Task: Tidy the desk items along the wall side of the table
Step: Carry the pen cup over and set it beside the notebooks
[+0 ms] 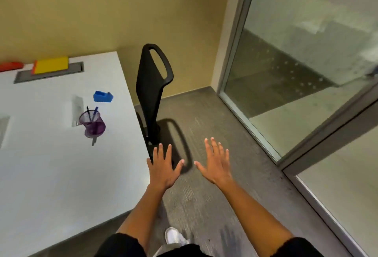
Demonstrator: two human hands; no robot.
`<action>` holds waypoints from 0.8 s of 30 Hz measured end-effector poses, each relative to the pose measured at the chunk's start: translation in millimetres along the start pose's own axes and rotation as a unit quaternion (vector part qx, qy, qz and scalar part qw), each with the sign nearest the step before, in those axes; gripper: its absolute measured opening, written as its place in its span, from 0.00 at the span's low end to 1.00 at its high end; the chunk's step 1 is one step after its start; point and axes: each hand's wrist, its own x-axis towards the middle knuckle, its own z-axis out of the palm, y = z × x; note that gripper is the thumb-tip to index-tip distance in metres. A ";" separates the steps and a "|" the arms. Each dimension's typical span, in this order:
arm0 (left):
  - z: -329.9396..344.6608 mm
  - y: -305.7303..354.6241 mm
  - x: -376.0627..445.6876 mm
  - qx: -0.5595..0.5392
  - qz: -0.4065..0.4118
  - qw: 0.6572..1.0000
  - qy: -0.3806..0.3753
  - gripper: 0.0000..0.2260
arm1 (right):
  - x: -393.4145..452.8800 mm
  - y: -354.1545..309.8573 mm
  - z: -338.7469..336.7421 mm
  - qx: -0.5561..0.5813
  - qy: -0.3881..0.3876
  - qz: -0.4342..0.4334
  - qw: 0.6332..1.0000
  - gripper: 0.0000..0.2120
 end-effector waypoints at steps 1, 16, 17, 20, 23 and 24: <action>-3.1 -9.0 10.5 -0.003 -0.014 1.000 0.002 0.36 | 18.0 -11.2 0.5 -0.004 -0.008 -0.021 1.000 0.45; -49.0 -149.1 78.0 -0.030 -0.296 0.953 0.061 0.44 | 204.8 -212.3 30.8 -0.021 -0.116 -0.258 0.959 0.45; -49.7 -153.8 80.0 -0.036 -0.309 0.948 0.063 0.42 | 213.9 -223.1 34.3 -0.018 -0.123 -0.270 0.955 0.45; -51.8 -170.9 89.9 -0.047 -0.359 0.930 0.068 0.38 | 245.0 -259.0 49.4 -0.001 -0.156 -0.315 0.936 0.46; -57.9 -183.0 101.6 -0.058 -0.410 0.907 0.075 0.39 | 273.2 -290.3 63.7 0.024 -0.186 -0.343 0.920 0.47; -60.9 -186.2 107.0 -0.060 -0.424 0.900 0.076 0.39 | 283.5 -299.9 68.7 0.030 -0.193 -0.350 0.916 0.47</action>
